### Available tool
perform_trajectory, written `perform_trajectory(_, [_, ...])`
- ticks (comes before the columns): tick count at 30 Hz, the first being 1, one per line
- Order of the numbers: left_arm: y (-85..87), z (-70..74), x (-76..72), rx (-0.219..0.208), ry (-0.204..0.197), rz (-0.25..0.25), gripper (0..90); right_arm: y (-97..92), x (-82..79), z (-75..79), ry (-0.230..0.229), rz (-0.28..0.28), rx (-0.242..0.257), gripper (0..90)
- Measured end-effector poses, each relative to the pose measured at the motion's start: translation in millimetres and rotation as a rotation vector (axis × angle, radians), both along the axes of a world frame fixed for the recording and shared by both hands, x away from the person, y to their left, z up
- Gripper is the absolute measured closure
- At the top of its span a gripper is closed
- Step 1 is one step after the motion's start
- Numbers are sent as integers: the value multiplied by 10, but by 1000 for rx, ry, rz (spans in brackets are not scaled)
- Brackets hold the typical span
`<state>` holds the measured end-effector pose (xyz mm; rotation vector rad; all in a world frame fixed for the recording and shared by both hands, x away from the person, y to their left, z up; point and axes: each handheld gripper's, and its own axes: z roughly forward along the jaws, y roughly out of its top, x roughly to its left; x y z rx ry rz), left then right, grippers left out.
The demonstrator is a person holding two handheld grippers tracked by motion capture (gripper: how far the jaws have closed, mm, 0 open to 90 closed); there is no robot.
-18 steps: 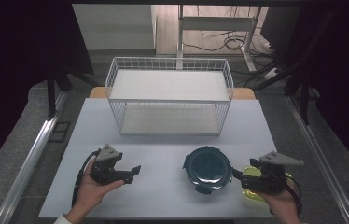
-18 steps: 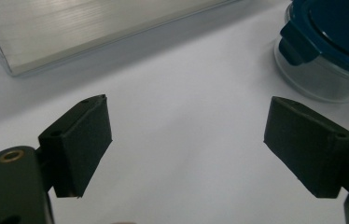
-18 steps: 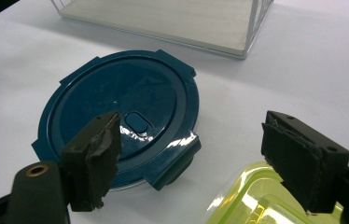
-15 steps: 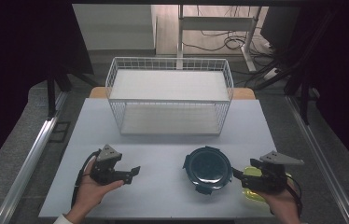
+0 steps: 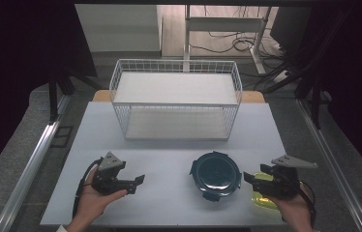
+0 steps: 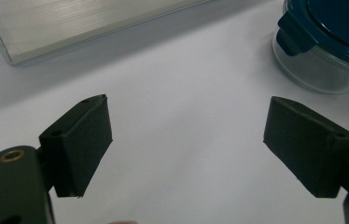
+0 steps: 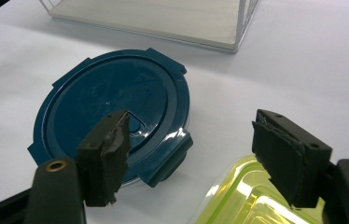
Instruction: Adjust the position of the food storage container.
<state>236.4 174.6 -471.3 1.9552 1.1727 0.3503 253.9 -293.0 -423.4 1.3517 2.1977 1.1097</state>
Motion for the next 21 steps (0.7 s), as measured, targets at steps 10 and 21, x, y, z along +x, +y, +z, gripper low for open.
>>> perform_trajectory(10, [33,-33,24,20,21,-4,156,46,48,-49,28,-2,-20,301])
perform_trajectory(21, [4,-39,17,34,41,-20,156,194,113,2,46,1,-35,416])
